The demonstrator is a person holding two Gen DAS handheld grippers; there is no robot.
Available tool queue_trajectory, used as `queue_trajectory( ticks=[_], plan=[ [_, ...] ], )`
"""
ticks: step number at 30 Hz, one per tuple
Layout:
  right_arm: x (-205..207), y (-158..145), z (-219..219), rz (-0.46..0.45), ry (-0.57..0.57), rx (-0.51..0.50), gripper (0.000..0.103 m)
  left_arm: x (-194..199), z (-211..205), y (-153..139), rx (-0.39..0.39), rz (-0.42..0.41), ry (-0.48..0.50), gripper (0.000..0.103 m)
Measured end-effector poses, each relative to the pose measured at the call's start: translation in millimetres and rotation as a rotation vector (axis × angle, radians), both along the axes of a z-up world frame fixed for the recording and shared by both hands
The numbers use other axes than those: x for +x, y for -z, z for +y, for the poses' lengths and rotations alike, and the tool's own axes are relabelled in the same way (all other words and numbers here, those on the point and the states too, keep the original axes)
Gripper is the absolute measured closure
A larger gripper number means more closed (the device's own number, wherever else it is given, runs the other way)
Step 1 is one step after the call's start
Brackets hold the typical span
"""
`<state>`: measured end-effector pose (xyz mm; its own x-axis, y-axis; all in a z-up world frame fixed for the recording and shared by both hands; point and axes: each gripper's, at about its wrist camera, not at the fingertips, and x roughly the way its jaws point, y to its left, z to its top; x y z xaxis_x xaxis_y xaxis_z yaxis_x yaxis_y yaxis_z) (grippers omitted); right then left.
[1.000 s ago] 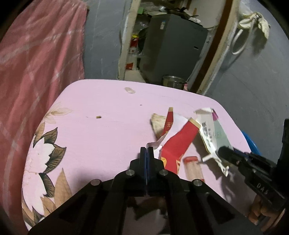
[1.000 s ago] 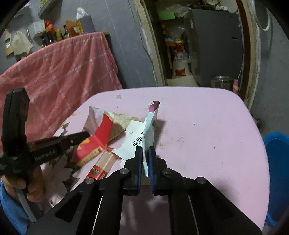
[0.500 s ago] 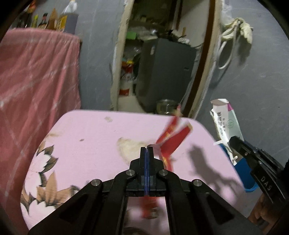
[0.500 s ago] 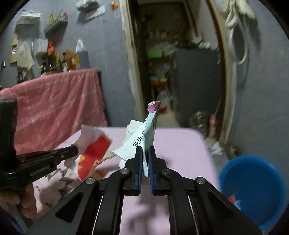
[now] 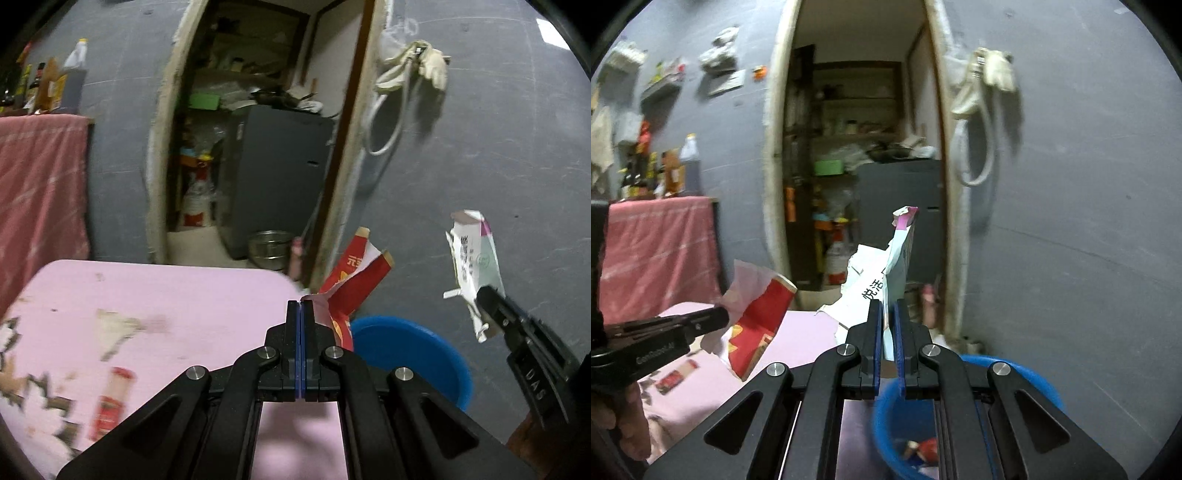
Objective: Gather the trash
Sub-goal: 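Carry the red-white wrapper and white packet over the blue bucket, then open both tools above the bucket to drop the wrapper and packet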
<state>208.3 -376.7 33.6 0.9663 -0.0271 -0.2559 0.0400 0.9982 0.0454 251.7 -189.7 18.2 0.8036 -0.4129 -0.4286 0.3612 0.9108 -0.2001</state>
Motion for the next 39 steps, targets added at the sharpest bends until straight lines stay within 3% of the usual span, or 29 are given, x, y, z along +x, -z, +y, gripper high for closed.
queue_trajectory(
  ticks=[5,13,20,26,30,34,35,37,39],
  plan=[
    [-11,7,-40,0.019,0.075,0.016,0.098,-1,-51,4,0.005,-0.018,0.049,0.103],
    [-9,25,-87,0.13,0.145,0.092,0.097,22,-109,24,0.035,0.072,0.123,0.103],
    [1,41,-97,0.22,0.153,0.118,0.095,46,-123,46,0.042,0.215,0.173,0.103],
    [7,52,-99,0.274,0.154,0.138,0.092,51,-125,58,0.055,0.25,0.174,0.101],
    [7,49,-99,0.265,0.156,0.142,0.076,51,-116,56,0.027,0.249,0.16,0.083],
    [4,43,-98,0.229,0.158,0.137,0.074,47,-109,46,-0.002,0.238,0.143,0.07],
    [4,42,-98,0.219,0.16,0.137,0.069,44,-107,42,-0.002,0.229,0.136,0.067],
    [1,38,-98,0.188,0.163,0.142,0.056,41,-102,35,-0.003,0.209,0.12,0.05],
    [-1,33,-98,0.154,0.165,0.148,0.048,38,-93,28,-0.015,0.18,0.098,0.041]
  ],
)
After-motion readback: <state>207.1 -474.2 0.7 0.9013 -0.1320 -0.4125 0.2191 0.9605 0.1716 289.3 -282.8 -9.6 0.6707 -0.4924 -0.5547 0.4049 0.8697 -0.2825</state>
